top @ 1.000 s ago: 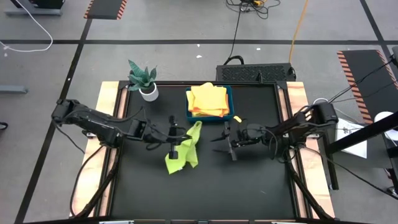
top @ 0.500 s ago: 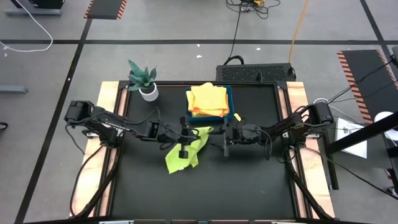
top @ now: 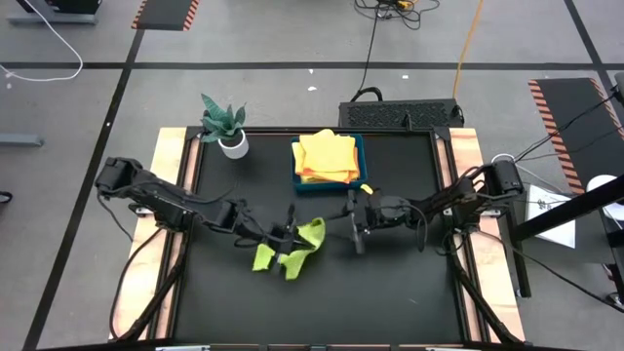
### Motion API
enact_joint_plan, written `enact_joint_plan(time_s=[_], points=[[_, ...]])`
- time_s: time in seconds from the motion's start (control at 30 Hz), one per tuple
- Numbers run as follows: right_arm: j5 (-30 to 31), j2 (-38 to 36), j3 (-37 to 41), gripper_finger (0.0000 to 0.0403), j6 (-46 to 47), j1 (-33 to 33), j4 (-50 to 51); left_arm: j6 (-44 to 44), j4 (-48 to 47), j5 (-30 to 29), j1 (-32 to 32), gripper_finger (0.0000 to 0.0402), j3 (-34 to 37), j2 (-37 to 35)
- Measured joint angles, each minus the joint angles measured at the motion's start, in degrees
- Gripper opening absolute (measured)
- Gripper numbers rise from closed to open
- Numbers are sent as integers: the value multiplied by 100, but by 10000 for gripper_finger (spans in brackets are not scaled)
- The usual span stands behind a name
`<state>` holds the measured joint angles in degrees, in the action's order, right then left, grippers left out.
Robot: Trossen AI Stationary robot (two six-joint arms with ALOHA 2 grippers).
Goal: Fold microfiber towels
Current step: Fold the green microfiber cloth
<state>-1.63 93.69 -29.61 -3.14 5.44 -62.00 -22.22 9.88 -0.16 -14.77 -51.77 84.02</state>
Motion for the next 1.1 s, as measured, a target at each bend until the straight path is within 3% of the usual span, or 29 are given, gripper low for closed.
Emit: enact_joint_plan(time_s=[0.2,0.37,0.57,0.93,1.1], points=[[-8,-102,0,201,427,335,-560,133,54,-542,83,2,-136,-8],[42,-231,0,201,621,586,-556,397,16,-592,236,2,-136,72],[1016,-230,-2,201,1035,668,-480,321,521,-595,359,2,-156,380],[1464,-231,-15,198,1350,662,-223,450,1299,-785,589,2,-128,1069],[1531,-227,-15,165,1448,605,51,438,1462,-759,580,5,-131,1085]])
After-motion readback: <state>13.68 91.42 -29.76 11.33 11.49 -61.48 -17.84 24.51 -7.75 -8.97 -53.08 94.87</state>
